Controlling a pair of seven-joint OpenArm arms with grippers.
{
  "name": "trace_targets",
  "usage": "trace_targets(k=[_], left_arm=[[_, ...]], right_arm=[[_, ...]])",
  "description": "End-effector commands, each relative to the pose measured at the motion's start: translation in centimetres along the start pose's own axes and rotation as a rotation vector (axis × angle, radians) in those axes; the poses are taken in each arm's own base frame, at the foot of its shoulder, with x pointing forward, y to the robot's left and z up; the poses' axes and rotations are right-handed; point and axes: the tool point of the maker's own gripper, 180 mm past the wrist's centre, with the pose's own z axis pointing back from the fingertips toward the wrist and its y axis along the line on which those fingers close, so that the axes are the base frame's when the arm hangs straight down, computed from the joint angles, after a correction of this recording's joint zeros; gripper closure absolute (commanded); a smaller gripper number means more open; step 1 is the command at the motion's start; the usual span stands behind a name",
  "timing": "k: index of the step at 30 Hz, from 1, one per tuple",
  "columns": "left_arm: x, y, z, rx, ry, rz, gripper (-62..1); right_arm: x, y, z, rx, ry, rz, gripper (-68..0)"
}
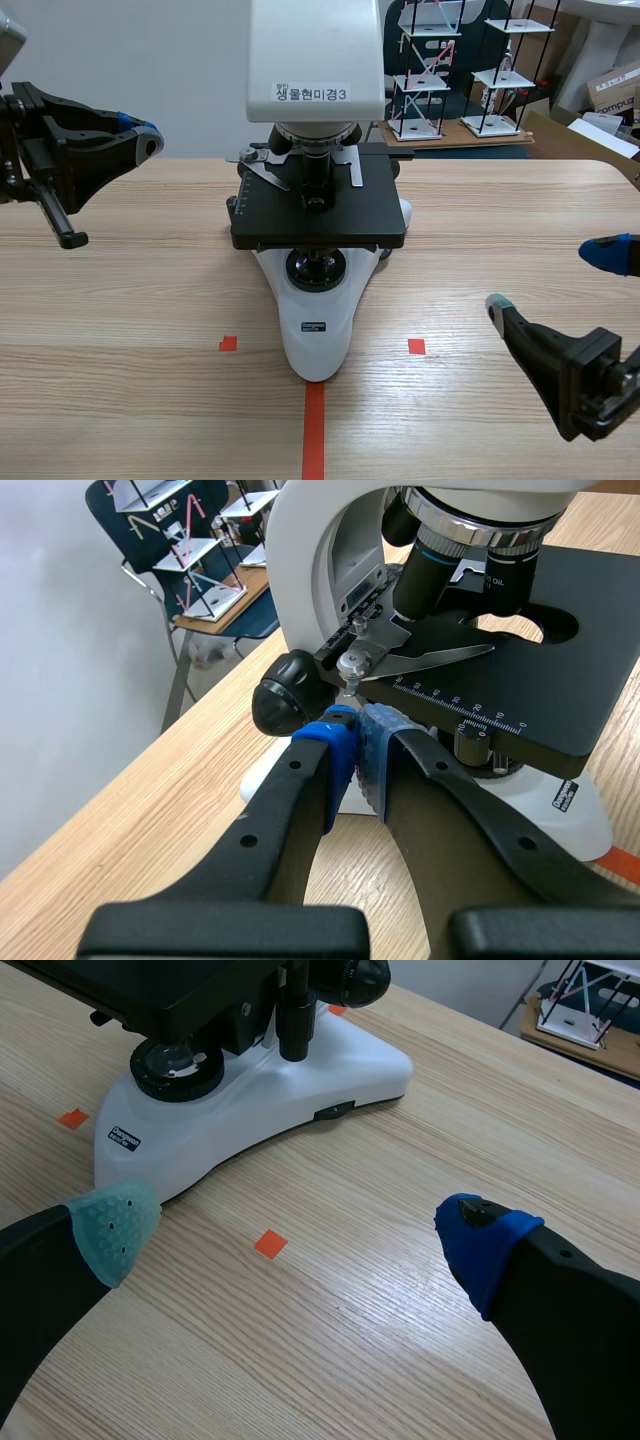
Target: Return to the home posture
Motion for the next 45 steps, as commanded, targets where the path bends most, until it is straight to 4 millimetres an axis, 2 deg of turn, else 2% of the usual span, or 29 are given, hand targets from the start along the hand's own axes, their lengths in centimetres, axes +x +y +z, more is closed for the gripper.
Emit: trace_targets(k=[1,37,45], left_arm=[[1.2,0.3,-0.1,0.005,-0.042,-0.005,-1.7],[1.1,0.2,-0.1,0.004,-0.036,-0.011,-1.7],[0.0,-0.5,0.5,0.001,-0.017,0.020,-1.7]], right_arm=[[0.7,-0.2,-0.1,-0.002,-0.027,0.003,-60.4],[0.7,-0.2,-0.1,-0.002,-0.027,0.003,-60.4],[0.7,-0.2,-0.1,-0.002,-0.027,0.003,-60.4]])
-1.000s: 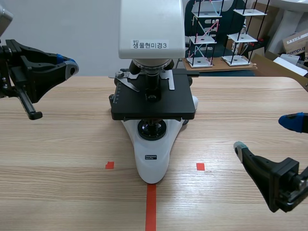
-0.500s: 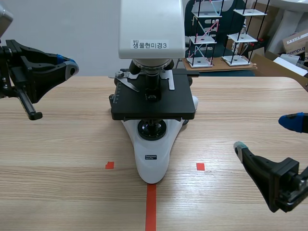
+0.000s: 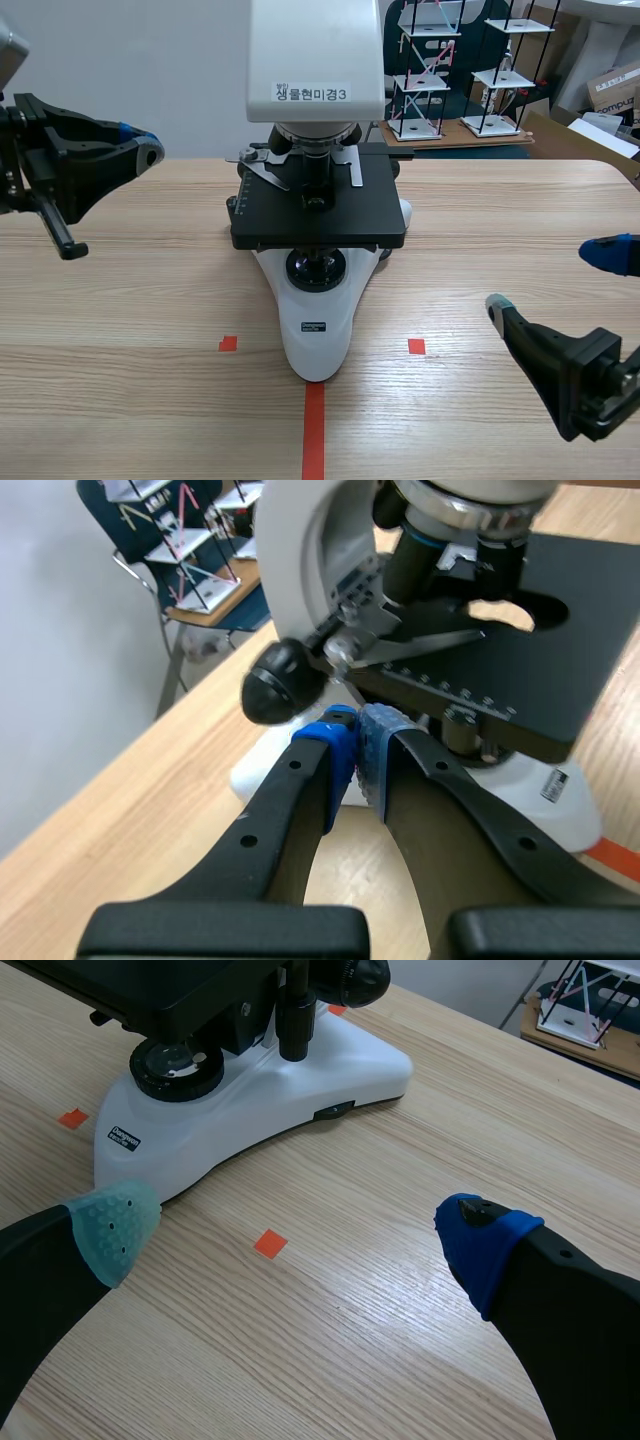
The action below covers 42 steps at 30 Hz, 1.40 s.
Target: Return to the home posture
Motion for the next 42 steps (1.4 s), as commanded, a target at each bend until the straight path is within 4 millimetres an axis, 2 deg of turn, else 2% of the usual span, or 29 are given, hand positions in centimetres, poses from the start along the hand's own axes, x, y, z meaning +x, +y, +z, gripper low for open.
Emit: trace_targets(k=[1,7,12,17,21,22,25,27,34,42], left_arm=[[0.7,0.1,0.4,0.011,-0.036,0.007,-1.7],[0.0,0.0,2.6,0.055,-0.035,0.039,-1.7],[0.1,-1.0,4.9,0.096,-0.033,0.054,-3.0],[-0.1,-2.8,7.1,0.152,-0.019,0.047,-18.8],[0.5,-4.5,8.7,0.196,-0.082,0.064,-30.9],[0.4,-5.0,9.0,0.202,-0.091,0.071,-35.3],[0.4,-6.1,9.9,0.236,-0.127,0.117,-53.7],[0.2,-6.4,10.4,0.268,-0.134,0.138,-58.5],[-1.2,-7.6,11.3,0.293,-0.081,0.187,-58.7],[-1.3,-7.8,11.4,0.292,-0.077,0.193,-58.7]], right_arm=[[0.7,-0.2,-0.1,-0.002,-0.027,0.003,-60.4],[0.7,-0.2,-0.1,-0.002,-0.027,0.003,-60.4],[0.7,-0.2,-0.1,-0.002,-0.027,0.003,-60.4],[0.7,-0.2,-0.1,-0.002,-0.027,0.003,-60.4],[0.7,-0.2,-0.1,-0.002,-0.027,0.003,-60.4],[0.7,-0.2,-0.1,-0.002,-0.027,0.003,-60.4],[0.7,-0.2,-0.1,-0.002,-0.027,0.003,-60.4],[0.7,-0.2,-0.1,-0.002,-0.027,0.003,-60.4],[0.7,-0.2,-0.1,-0.002,-0.027,0.003,-60.4],[0.7,-0.2,-0.1,-0.002,-0.027,0.003,-60.4]])
